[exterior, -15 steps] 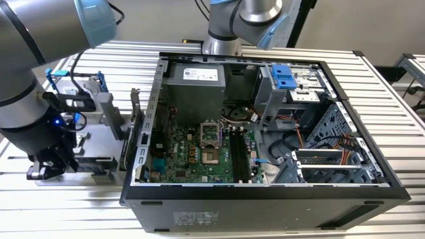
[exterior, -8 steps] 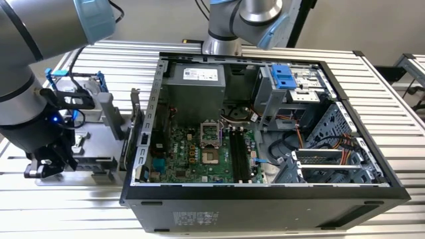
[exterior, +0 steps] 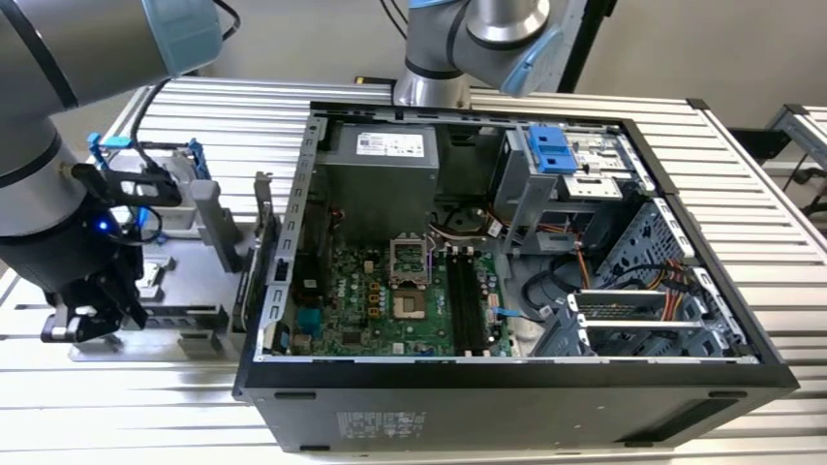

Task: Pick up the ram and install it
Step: 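Pick up the ram and move it above insertion slot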

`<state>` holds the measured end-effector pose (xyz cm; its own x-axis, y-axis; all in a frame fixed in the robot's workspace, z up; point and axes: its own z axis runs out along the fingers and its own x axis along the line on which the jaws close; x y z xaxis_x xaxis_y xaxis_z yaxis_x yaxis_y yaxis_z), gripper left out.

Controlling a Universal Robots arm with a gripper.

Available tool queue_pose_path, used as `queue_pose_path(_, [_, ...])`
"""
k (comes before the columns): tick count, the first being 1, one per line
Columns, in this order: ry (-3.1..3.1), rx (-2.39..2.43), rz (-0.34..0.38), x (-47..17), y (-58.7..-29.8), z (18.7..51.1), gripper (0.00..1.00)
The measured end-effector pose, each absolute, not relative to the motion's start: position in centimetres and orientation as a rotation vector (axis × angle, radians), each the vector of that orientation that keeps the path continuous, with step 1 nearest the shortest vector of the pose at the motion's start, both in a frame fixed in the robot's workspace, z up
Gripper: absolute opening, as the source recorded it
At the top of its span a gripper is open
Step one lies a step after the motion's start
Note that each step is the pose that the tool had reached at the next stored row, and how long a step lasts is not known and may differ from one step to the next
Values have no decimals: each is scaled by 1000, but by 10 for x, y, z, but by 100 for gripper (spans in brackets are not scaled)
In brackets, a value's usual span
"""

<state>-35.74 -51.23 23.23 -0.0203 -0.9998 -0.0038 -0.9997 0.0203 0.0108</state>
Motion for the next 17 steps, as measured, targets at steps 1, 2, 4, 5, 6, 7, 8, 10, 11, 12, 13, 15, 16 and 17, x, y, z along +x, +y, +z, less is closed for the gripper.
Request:
queue_pose_path(1, [-2240,2195,-16,-357,-512,233,0])
queue_pose_path(2, [-2240,2196,-16,-357,-512,234,0])
queue_pose_path(4, [-2240,2195,-16,-357,-512,236,0])
queue_pose_path(5, [-2240,2196,-16,-357,-512,237,0])
queue_pose_path(6, [-2240,2195,-16,-357,-512,238,0])
queue_pose_path(7, [-2240,2195,-16,-357,-512,239,0])
queue_pose_path(8, [-2240,2195,-16,-357,-512,240,0])
queue_pose_path(10, [-2241,2195,-16,-357,-512,242,0])
queue_pose_path(11, [-2241,2195,-16,-357,-512,243,0])
queue_pose_path(12, [-2241,2195,-16,-357,-512,243,0])
queue_pose_path(13, [-2241,2195,-16,-357,-512,244,0])
queue_pose_path(15, [-2240,2195,-16,-357,-512,246,0])
queue_pose_path(16, [-2240,2196,-16,-357,-512,247,0])
queue_pose_path(17, [-2240,2196,-16,-357,-512,248,0])
